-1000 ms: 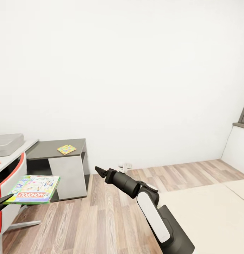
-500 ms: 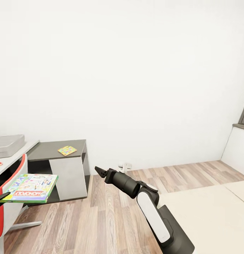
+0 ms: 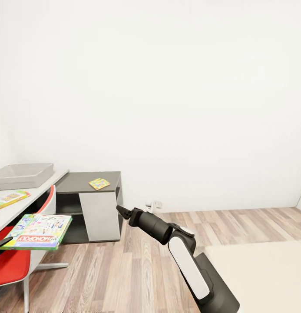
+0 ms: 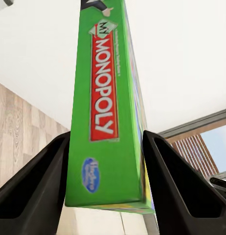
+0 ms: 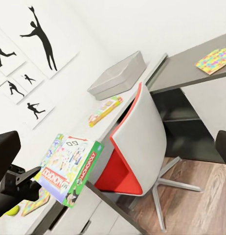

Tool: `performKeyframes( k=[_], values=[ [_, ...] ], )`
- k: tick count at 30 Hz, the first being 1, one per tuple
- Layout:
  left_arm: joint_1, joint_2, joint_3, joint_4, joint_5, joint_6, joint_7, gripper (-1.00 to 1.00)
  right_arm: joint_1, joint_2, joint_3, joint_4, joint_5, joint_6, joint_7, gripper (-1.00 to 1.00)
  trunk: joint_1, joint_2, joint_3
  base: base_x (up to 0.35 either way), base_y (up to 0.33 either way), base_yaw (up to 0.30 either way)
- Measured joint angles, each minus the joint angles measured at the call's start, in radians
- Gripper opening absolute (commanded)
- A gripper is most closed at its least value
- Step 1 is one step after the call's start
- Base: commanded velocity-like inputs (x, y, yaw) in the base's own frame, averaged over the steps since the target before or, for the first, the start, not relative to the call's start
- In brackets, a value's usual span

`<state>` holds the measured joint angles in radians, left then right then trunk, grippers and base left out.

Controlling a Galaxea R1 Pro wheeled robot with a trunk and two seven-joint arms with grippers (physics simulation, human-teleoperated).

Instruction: Put all the toys in the child's room - the three board games (two on the bed and one on the table), the two jigsaw puzzles on the table, and the tennis ball on the table - inside the toy box on the table in the child's room.

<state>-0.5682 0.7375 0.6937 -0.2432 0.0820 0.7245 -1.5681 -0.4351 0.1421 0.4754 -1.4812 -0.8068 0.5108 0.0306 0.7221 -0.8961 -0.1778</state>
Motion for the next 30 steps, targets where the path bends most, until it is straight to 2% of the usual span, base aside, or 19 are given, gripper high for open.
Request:
performKeyframes(
  k=[17, 30],
  values=[
    [0.000, 0.000, -0.004, 0.000, -0.002, 0.000, 0.000, -1.00, 0.000, 0.000, -0.003, 0.000, 0.002, -0.005, -0.003, 1.00, -0.065, 0.119, 0.053, 0.000, 0.000, 0.279],
    [0.000, 0.000, -0.001, 0.000, 0.000, 0.000, 0.000, -1.00, 0.000, -0.003, 0.006, 0.000, 0.001, -0.033, 0.002, 1.00, -0.115, 0.210, 0.094, 0.000, 0.000, 0.036]
  ],
)
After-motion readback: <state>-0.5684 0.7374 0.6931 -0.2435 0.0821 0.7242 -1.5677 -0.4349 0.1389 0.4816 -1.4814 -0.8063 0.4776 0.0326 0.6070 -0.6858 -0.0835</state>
